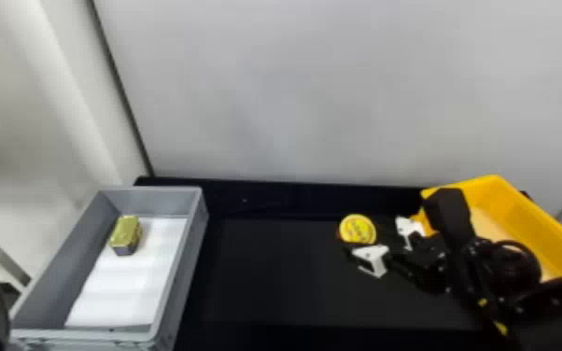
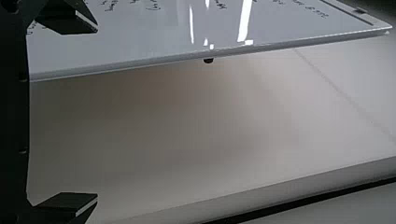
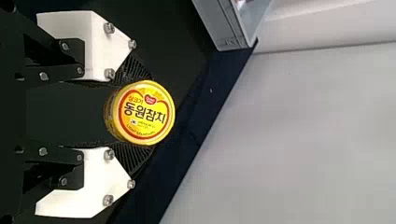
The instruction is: Pick up the round yellow can and place it in the yellow rectangular box
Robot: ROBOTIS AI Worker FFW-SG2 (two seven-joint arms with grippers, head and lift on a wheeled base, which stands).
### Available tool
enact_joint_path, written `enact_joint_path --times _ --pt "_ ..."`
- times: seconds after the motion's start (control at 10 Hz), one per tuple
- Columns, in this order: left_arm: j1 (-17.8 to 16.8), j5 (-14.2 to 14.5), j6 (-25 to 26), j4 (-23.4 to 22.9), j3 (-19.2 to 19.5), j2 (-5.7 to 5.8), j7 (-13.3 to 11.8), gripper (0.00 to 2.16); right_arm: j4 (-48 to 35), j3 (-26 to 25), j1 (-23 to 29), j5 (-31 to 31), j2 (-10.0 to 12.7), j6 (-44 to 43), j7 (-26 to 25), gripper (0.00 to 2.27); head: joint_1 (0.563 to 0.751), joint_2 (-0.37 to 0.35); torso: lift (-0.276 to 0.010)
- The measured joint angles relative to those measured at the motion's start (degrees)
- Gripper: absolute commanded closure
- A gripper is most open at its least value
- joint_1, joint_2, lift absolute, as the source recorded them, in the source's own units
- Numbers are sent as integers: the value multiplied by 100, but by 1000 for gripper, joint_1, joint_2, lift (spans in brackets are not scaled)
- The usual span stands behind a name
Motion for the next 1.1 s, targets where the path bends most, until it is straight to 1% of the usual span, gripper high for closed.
enact_joint_path --times 0.2,0.5,0.7,0.9,1.1 --pt "16 -66 20 -43 4 0 0 22 -84 -214 -73 29 -16 -87 -82 728 694 14 -61" --pt "72 -75 38 -73 137 0 5 22 -193 -697 -88 221 -47 -129 -155 728 694 14 -61" --pt "99 -69 39 -86 226 0 3 22 -238 -899 -50 345 -52 -150 -175 728 694 14 -61" --pt "108 -64 39 -94 257 0 3 22 -252 -1060 35 469 -59 -180 -172 728 694 14 -61" --pt "94 -63 38 -90 229 0 10 22 -231 -1457 225 690 -116 -204 -155 728 694 14 -61"
